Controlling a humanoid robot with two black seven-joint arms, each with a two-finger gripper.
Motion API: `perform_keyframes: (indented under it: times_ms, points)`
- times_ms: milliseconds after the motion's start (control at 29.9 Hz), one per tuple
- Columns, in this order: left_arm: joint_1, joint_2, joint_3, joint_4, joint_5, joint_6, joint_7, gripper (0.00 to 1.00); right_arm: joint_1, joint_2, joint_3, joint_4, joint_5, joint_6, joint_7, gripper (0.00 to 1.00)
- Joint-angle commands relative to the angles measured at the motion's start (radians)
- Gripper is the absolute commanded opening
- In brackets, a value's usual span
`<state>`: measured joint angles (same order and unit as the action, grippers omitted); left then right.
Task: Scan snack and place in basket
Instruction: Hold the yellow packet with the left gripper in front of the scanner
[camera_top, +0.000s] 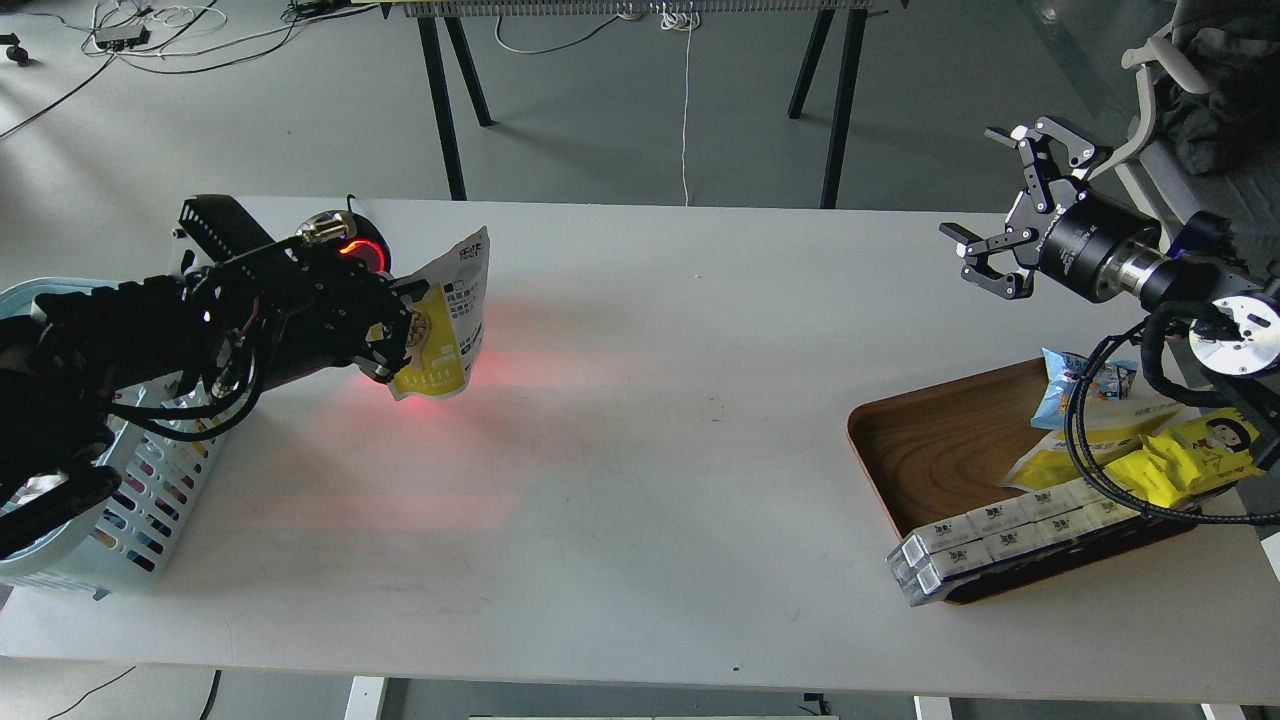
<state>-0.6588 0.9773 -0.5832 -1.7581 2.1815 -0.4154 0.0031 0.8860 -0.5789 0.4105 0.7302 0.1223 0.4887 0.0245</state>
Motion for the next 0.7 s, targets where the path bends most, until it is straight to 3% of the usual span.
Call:
perform_keyframes:
  times_ms: [0, 234, 669]
  points:
    - [-0.015, -0.002, 0.0, -0.003, 0.0, -0.028, 0.0, 0.02, 0.001, 0.001, 0.008, 0.0, 0.0, 0.0, 0.0, 0.99]
    - [-0.051, -0.054, 0.003, -0.003, 0.0, -0.073, 0.0, 0.02, 0.001, 0.001, 0.01, 0.0, -0.001, 0.0, 0.0, 0.99]
    - [-0.111, -0.141, 0.005, -0.001, 0.0, -0.073, 0.006, 0.02, 0.001, 0.001, 0.01, 0.0, -0.001, 0.0, 0.0, 0.99]
